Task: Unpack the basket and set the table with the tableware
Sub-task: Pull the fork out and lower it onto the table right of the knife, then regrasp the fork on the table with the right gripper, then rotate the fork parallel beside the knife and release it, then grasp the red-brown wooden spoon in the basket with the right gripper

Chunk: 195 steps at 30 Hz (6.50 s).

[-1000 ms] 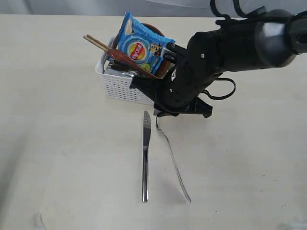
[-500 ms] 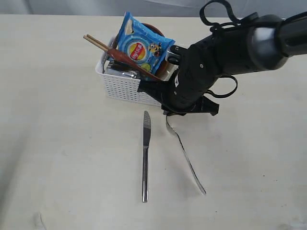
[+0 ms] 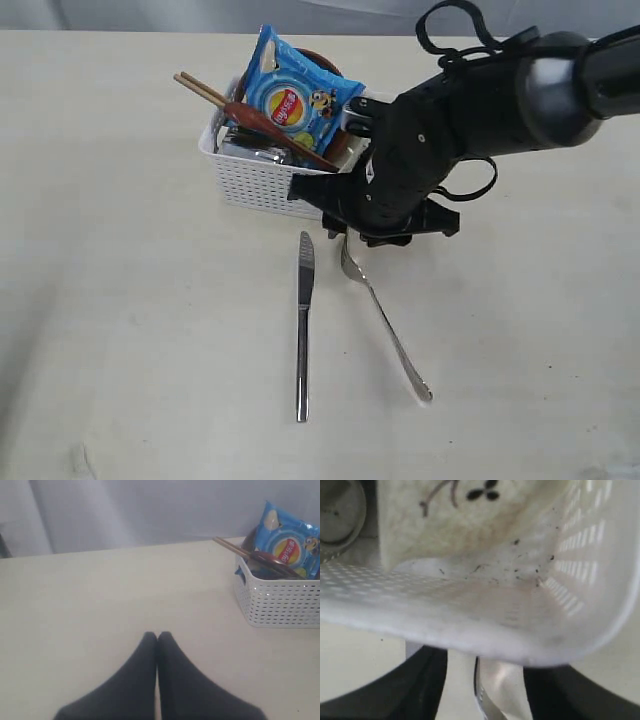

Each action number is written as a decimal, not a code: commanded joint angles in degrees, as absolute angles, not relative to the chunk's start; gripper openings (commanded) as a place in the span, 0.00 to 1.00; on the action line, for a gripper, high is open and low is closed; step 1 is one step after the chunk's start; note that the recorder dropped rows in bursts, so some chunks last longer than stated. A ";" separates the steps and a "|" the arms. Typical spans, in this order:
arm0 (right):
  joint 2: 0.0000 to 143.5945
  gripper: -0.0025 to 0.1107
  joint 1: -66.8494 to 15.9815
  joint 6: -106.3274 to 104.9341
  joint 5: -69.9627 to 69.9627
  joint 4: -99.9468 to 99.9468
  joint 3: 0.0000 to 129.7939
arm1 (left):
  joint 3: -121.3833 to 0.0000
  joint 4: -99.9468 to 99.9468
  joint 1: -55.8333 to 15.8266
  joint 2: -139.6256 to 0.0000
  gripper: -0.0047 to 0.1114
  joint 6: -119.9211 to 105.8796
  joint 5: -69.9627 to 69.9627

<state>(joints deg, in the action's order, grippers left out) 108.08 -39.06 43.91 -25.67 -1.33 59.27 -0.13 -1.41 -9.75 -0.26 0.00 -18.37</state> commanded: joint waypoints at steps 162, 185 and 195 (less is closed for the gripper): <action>108.17 0.16 -42.78 21.66 -26.09 13.43 53.92 | 0.00 -1.20 -9.91 0.00 0.04 0.00 -18.33; 102.23 0.45 -42.93 11.12 -36.40 4.44 78.80 | 0.00 -1.20 -9.91 0.00 0.04 0.00 -18.33; 117.75 0.46 -42.93 0.41 -45.04 -4.76 98.03 | 0.00 -1.20 -9.91 0.00 0.04 0.00 -18.33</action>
<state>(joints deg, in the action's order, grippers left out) 114.72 -43.12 6.50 -41.50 -2.89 93.75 -0.13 -1.41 -9.75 -0.26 0.00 -18.47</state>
